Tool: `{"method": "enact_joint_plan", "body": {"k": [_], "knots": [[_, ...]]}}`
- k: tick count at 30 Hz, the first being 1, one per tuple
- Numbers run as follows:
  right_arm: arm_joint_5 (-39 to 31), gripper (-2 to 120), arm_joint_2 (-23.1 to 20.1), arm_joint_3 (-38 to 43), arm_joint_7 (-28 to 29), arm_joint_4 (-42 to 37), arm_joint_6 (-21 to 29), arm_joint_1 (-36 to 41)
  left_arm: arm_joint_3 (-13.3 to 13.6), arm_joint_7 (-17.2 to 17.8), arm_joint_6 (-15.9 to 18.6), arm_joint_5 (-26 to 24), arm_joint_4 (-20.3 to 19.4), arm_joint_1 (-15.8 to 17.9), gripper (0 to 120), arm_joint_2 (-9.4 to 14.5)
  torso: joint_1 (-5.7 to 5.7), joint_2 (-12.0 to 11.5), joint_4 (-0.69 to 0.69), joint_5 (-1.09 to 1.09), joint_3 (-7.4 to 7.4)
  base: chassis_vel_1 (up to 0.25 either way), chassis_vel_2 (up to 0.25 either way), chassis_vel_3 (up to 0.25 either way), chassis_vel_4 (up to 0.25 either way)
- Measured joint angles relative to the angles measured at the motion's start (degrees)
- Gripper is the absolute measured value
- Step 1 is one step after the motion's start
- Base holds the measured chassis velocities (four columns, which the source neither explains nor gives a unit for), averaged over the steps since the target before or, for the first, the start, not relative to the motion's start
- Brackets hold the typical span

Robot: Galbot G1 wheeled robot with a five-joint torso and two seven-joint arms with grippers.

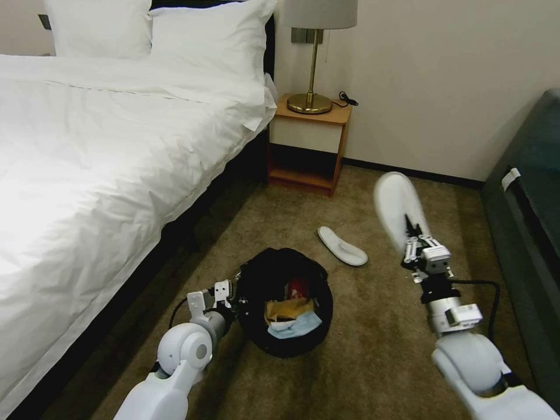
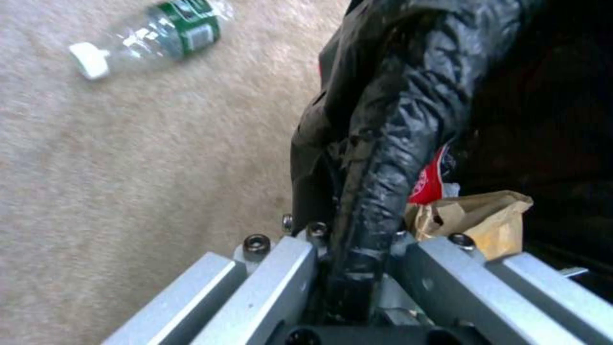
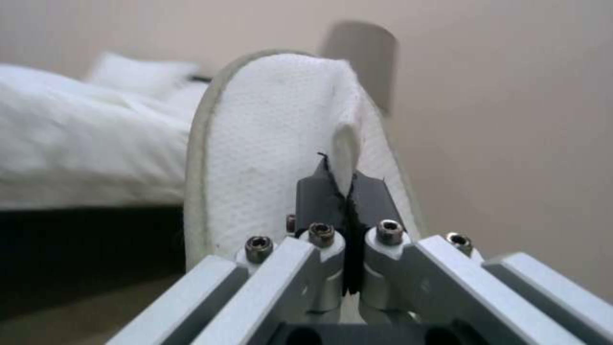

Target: Pick up the trash bin, then pick up the garbage on the floor and place it into the trash bin.

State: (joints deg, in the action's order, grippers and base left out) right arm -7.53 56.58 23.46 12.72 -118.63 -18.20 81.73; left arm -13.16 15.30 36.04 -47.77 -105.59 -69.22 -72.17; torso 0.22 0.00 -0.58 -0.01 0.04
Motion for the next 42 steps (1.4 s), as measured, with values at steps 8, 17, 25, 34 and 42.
{"method": "enact_joint_plan", "body": {"k": [8,17,25,34,42], "knots": [[5.0,0,4.1,-3.1,-5.3,-7.7,-0.7,2.4,5.5,1.2,2.6,-4.0,1.1,1.7,0,1.0,0.0,0.0,0.0,0.01,0.0,0.0,0.0,0.0,0.0],[9.0,0,10.3,-9.4,-7.2,-7.2,-1.1,1.9,9.1,1.5,3.5,-6.1,2.5,3.3,0,0.3,0.0,0.0,-0.01,0.01,0.0,0.0,0.0,0.0,0.0],[12.0,0,15.0,-12.5,-7.8,-3.2,-2.4,1.9,9.6,1.7,3.7,-6.8,2.3,4.4,0,-0.3,0.0,0.0,0.0,0.0,0.0,0.0,0.0,0.0,0.0],[15.3,0,18.3,-14.7,-7.9,1.4,-3.9,2.4,9.1,1.8,3.6,-6.9,1.1,4.7,0,-0.5,0.0,0.0,0.0,0.0,0.01,0.0,0.0,0.0,0.0],[16.9,0,18.9,-15.3,-7.9,4.7,-5.6,3.5,8.3,1.6,3.3,-6.8,0.4,5.1,0,0.1,0.0,0.0,0.0,0.01,0.01,0.0,0.0,0.0,0.0]]}}
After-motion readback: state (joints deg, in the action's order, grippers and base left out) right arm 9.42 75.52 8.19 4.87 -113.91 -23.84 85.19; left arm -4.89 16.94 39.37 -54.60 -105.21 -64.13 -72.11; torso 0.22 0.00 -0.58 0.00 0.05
